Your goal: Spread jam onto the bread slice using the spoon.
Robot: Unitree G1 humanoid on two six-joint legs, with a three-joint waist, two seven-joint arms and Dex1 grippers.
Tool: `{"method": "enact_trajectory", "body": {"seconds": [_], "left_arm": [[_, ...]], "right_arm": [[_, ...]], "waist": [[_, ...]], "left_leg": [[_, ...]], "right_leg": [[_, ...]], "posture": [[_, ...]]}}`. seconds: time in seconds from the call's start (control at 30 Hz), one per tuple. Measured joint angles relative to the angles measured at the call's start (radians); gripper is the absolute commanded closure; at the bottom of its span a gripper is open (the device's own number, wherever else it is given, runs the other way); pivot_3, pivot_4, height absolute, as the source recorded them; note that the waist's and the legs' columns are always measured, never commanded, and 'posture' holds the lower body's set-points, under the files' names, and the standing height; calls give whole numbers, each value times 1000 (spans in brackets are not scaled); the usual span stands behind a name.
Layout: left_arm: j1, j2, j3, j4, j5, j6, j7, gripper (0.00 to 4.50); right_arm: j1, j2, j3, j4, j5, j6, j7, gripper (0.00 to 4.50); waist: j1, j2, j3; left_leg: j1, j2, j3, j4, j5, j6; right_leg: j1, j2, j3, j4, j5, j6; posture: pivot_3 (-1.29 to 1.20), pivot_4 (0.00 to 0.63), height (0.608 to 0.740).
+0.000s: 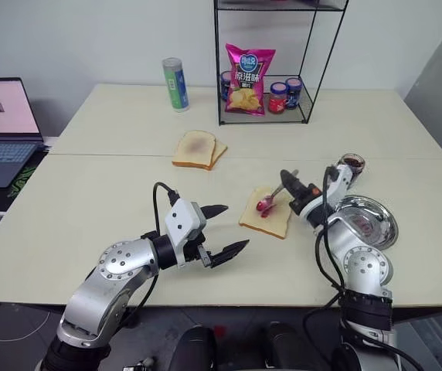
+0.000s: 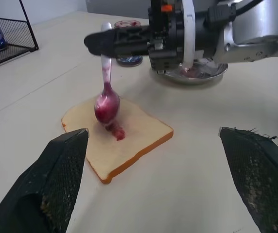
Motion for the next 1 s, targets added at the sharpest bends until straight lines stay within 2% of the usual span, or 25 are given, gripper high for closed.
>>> {"method": "enact_trajectory", "body": {"seconds": [0.23, 0.63, 0.8, 1.0], "left_arm": [[-3, 0, -5, 0, 0, 1, -1, 0], [-15, 0, -11, 0, 0, 1, -3, 0], [-15, 0, -12, 1, 0, 1, -4, 0], [-14, 1, -12, 2, 0, 1, -4, 0]], "right_arm": [[-30, -41, 50, 113, -99, -100, 66, 4481], [-105, -87, -9, 211, -183, -246, 44, 4481], [-113, -87, -32, 198, -161, -233, 28, 4481], [-109, -49, -59, 106, -15, -114, 14, 4481]], "waist": [[0, 0, 0], [3, 0, 0], [2, 0, 0], [1, 0, 0]], "left_leg": [[0, 0, 0, 0, 0, 0], [0, 0, 0, 0, 0, 0], [0, 0, 0, 0, 0, 0], [0, 0, 0, 0, 0, 0]], "right_leg": [[0, 0, 0, 0, 0, 1], [0, 0, 0, 0, 0, 0], [0, 0, 0, 0, 0, 0], [0, 0, 0, 0, 0, 0]], "posture": [[0, 150, 740], [0, 150, 740], [0, 150, 740], [0, 150, 740]]}}
